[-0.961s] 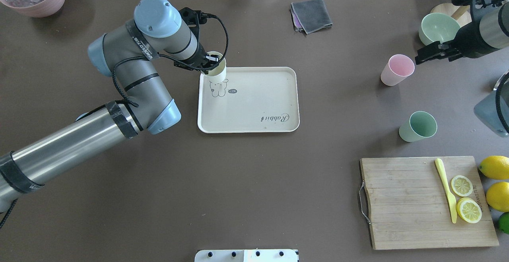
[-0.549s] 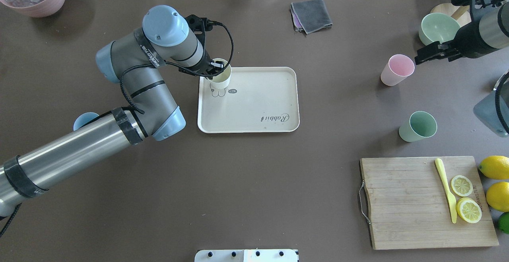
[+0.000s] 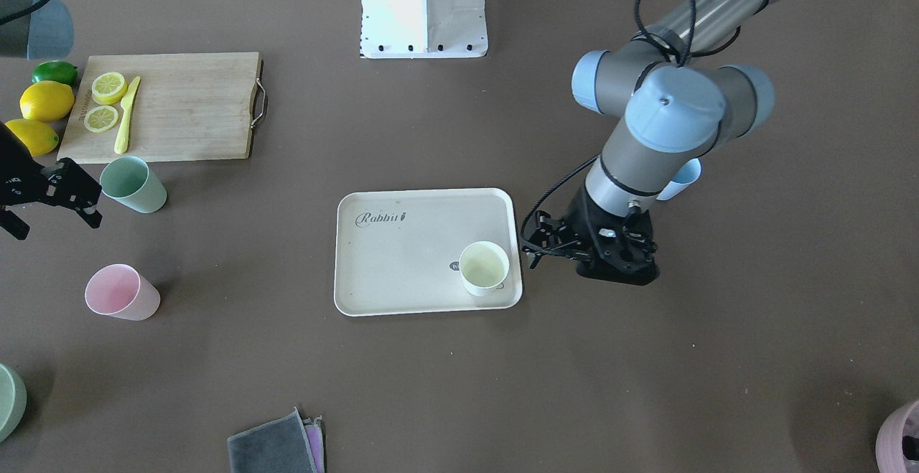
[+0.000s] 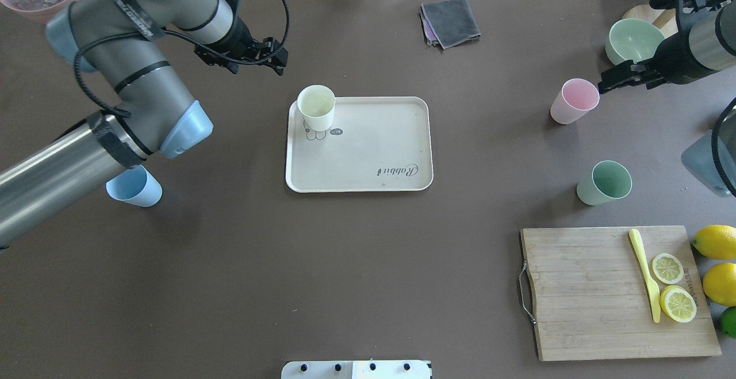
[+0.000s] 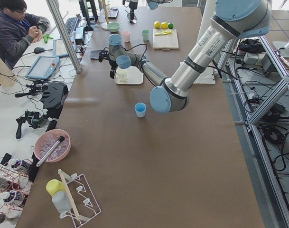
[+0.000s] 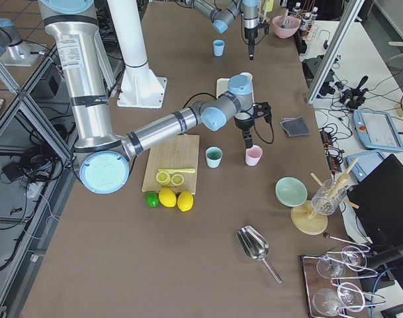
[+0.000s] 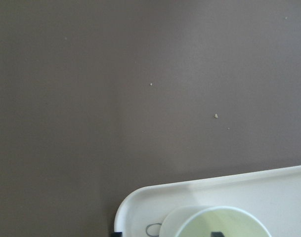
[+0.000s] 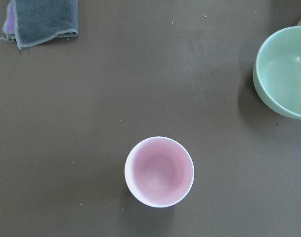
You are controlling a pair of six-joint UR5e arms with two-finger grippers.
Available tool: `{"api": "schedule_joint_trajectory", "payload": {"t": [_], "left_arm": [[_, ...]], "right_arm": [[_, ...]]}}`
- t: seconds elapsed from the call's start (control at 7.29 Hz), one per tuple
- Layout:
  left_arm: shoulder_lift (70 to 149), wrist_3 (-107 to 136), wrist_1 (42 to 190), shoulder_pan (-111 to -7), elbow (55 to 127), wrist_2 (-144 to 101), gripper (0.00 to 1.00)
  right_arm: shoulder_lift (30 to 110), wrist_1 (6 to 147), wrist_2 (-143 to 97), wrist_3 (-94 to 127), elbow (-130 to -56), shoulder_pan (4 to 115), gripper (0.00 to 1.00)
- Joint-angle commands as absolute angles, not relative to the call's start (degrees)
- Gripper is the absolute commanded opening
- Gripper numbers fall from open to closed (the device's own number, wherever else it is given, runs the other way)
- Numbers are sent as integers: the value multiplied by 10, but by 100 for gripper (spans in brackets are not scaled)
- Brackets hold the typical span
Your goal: Place all cups on tray
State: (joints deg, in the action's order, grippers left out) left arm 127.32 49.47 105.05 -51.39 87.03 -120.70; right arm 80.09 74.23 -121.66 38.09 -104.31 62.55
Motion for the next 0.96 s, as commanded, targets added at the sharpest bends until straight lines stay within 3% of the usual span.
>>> {"api": "schedule_joint_trajectory", "payload": {"t": [0.0, 0.27, 0.41, 0.55, 0.82], "left_arm": [[1134, 390, 974, -550, 1027, -1233, 98], [1010, 331, 986, -550, 1098, -1227, 99], [960, 333, 1037, -543, 1099, -1226, 99], [917, 337, 1135, -537, 1065, -1228, 99], [911, 339, 1185, -532, 1025, -1232, 99]], "right_arm": [[800, 743, -1216, 381, -1041, 625, 100], [801, 742, -1216, 379, -1041, 625, 100], [802, 742, -1217, 381, -1041, 625, 100], [802, 742, -1216, 381, -1042, 625, 100], [802, 742, -1216, 381, -1042, 625, 100]]}}
